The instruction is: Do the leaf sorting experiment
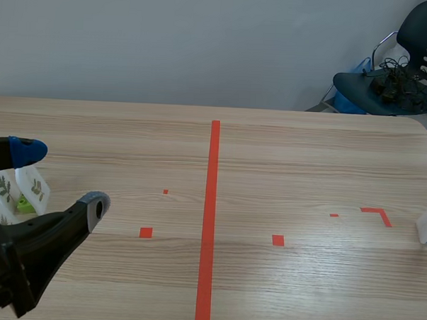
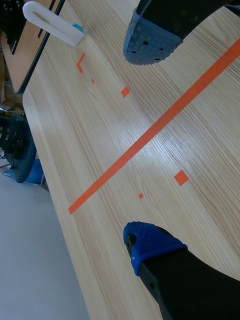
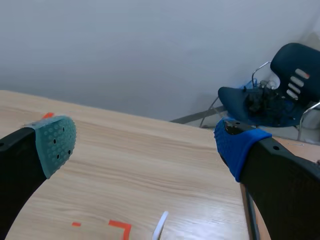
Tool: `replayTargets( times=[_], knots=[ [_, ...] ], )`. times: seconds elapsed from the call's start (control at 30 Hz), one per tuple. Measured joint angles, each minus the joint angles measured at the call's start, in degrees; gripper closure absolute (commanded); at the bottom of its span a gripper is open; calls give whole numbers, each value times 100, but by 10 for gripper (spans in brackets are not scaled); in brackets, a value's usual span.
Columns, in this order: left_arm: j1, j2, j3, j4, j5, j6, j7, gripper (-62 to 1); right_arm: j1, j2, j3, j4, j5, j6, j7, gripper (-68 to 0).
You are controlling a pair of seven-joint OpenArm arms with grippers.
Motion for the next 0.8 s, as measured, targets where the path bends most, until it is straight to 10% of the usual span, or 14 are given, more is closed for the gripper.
replayTargets(
  times=[0.13,0.8],
  knots=[
    [0,0,0,0,0,0,0,-623,-319,-7,-330,127,35,0,-256,-679],
    [-240,-212,2,-2,-321,-435,37,-623,-1016,-306,-2452,1423,-33,-2,-1222,-679]
  ],
)
